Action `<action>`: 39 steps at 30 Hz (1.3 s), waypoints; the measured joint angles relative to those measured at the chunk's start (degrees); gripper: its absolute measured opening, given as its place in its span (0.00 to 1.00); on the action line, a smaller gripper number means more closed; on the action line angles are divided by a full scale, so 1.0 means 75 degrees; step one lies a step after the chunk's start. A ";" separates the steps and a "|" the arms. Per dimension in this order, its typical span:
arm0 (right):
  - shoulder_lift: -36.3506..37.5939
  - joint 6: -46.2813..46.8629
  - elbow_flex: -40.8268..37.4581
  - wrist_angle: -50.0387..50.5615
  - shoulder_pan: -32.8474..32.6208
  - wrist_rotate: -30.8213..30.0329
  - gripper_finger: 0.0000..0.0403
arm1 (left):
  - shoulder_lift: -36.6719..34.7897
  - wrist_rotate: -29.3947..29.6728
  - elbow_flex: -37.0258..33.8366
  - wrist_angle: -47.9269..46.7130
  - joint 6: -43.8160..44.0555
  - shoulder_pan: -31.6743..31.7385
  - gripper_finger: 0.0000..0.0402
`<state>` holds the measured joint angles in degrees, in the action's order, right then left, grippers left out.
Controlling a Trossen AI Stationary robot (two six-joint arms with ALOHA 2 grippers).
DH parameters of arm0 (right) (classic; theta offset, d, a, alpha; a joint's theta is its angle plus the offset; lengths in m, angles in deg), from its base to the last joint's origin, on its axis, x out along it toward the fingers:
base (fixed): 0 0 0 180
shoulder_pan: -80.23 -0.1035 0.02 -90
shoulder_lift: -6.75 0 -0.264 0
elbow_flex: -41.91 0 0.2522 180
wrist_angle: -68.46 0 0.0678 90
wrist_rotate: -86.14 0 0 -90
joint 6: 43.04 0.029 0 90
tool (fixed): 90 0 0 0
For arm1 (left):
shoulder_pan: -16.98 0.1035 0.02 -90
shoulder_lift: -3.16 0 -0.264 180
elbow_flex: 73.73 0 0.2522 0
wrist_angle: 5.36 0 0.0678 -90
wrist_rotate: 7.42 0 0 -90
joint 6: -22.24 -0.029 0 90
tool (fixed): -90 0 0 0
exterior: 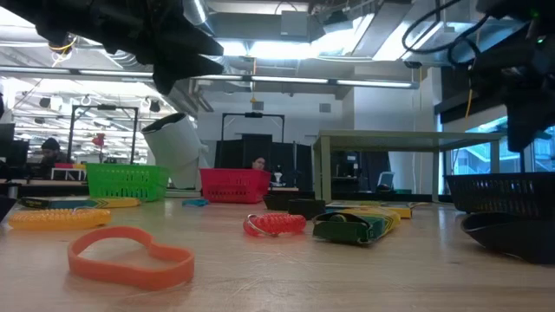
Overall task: Pick & Place Office Desk Supplies
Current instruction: Put the blue rubber band into the black basket
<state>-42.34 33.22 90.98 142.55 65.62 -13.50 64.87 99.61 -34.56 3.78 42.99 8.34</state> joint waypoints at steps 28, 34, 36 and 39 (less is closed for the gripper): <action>-0.0828 -0.0407 0.0278 -0.0287 0.0940 0.0273 0.51 | 0.0003 -0.0004 0.0003 0.0349 -0.0871 0.0341 0.39; -0.0884 -0.1711 0.1019 -0.1796 0.0595 0.0158 0.51 | 0.0003 -0.0096 0.0003 0.0349 -0.0871 0.0318 0.39; -0.1032 -0.2117 0.1209 -0.2347 0.0441 0.0427 0.50 | 0.0003 -0.0214 0.0003 0.0350 -0.0816 0.0318 0.39; -0.1474 -0.2668 0.1507 -0.2588 0.0216 0.0879 0.47 | 0.0003 -0.0255 0.0003 0.0349 -0.0790 0.0318 0.39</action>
<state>-53.40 13.21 102.28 123.14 67.24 -6.91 64.90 97.69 -34.54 6.40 37.06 10.72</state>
